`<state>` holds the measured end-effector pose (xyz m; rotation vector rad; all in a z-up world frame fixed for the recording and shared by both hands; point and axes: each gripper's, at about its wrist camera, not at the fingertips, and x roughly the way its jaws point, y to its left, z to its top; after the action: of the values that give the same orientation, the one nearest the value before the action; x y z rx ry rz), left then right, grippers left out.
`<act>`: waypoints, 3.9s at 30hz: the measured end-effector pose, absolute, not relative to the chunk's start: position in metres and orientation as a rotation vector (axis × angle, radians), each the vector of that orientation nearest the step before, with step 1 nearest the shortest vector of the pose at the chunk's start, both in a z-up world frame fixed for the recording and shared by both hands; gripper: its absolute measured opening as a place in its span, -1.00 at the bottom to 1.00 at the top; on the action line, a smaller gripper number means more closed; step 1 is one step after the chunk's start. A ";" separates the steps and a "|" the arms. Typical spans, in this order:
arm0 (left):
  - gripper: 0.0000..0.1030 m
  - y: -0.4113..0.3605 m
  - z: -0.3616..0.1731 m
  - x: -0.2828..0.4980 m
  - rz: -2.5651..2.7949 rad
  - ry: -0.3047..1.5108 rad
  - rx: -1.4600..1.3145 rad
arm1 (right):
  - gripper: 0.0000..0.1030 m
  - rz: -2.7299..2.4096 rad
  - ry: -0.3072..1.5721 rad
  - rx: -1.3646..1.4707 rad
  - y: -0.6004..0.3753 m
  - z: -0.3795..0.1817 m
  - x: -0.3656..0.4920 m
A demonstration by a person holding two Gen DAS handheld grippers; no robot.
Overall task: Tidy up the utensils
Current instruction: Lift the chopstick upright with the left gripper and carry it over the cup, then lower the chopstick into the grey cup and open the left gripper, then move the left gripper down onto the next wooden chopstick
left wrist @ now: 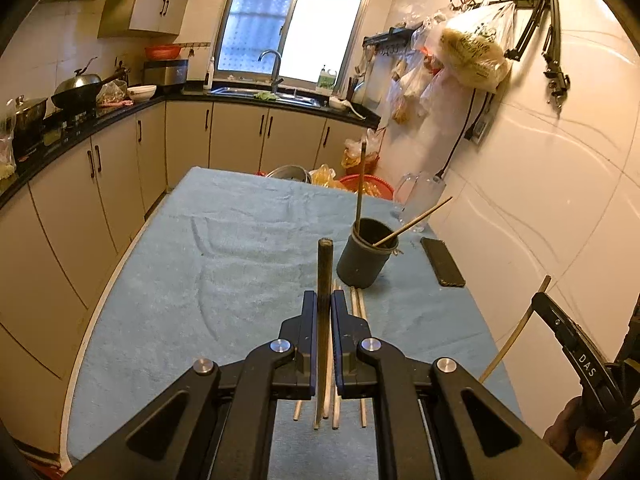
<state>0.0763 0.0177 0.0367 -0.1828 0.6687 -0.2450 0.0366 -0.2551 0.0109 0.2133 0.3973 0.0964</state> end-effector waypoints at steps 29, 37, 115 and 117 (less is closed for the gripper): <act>-0.87 -0.011 0.112 0.141 -0.284 0.528 -0.175 | -0.84 0.099 0.227 0.266 -0.267 0.071 0.112; -0.87 -0.031 0.129 0.191 -0.296 0.506 -0.197 | -0.84 0.083 0.165 0.270 -0.270 0.092 0.164; -0.11 0.005 -0.006 0.082 -0.149 0.762 -0.146 | -0.08 0.136 0.539 0.258 -0.235 -0.026 0.062; -0.11 0.004 -0.006 0.079 -0.152 0.760 -0.139 | -0.16 0.144 0.554 0.260 -0.232 -0.028 0.060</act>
<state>0.0791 0.0043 -0.0058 -0.1389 0.7599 -0.1517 0.0603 -0.2325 -0.0281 0.2599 0.5537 0.1438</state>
